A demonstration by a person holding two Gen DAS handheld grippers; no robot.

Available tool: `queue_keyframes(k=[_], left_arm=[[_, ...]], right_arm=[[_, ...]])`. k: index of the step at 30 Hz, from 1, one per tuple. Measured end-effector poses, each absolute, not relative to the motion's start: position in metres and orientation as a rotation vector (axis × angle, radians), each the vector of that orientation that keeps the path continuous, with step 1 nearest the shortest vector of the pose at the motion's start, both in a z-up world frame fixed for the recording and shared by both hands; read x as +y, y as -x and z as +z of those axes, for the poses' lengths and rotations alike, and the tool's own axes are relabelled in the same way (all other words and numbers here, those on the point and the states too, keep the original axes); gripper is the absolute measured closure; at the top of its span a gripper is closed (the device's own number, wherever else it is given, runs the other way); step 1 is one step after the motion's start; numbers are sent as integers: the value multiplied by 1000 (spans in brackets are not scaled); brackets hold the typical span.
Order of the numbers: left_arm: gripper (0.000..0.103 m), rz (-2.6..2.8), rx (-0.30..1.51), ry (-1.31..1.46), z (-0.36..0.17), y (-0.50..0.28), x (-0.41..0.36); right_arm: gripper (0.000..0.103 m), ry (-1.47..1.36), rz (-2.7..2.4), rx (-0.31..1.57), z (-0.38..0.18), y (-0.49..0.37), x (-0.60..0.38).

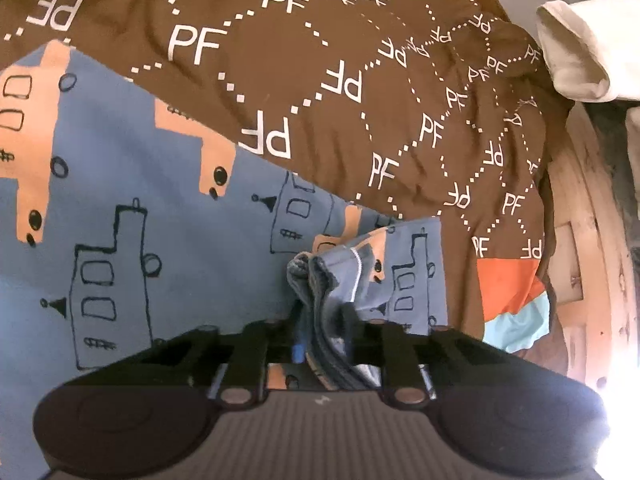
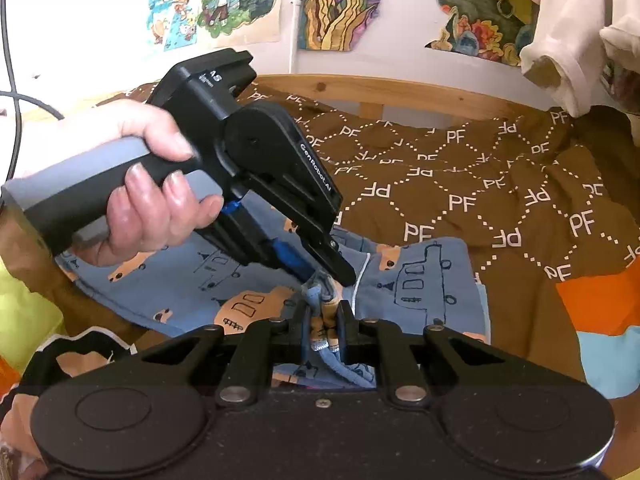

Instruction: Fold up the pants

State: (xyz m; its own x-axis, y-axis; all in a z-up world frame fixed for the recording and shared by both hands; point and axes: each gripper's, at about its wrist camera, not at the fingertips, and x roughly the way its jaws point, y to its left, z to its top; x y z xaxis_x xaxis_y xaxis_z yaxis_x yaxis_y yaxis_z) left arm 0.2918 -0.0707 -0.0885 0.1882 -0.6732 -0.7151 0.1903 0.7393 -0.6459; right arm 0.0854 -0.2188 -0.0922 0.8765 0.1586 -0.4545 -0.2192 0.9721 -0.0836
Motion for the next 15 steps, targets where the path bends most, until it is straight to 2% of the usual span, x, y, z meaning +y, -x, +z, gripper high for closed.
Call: queue_keyframes(k=[3, 9, 15], left_arm=[[93, -636, 1205, 423, -82, -289, -75], [94, -654, 1152, 310, -67, -285, -71], [94, -629, 1118, 283, -62, -288, -36]], right_arm=[[89, 146, 204, 464, -93, -85, -219], [89, 189, 236, 472, -90, -87, -211], [89, 205, 322, 489, -86, -95, -184]])
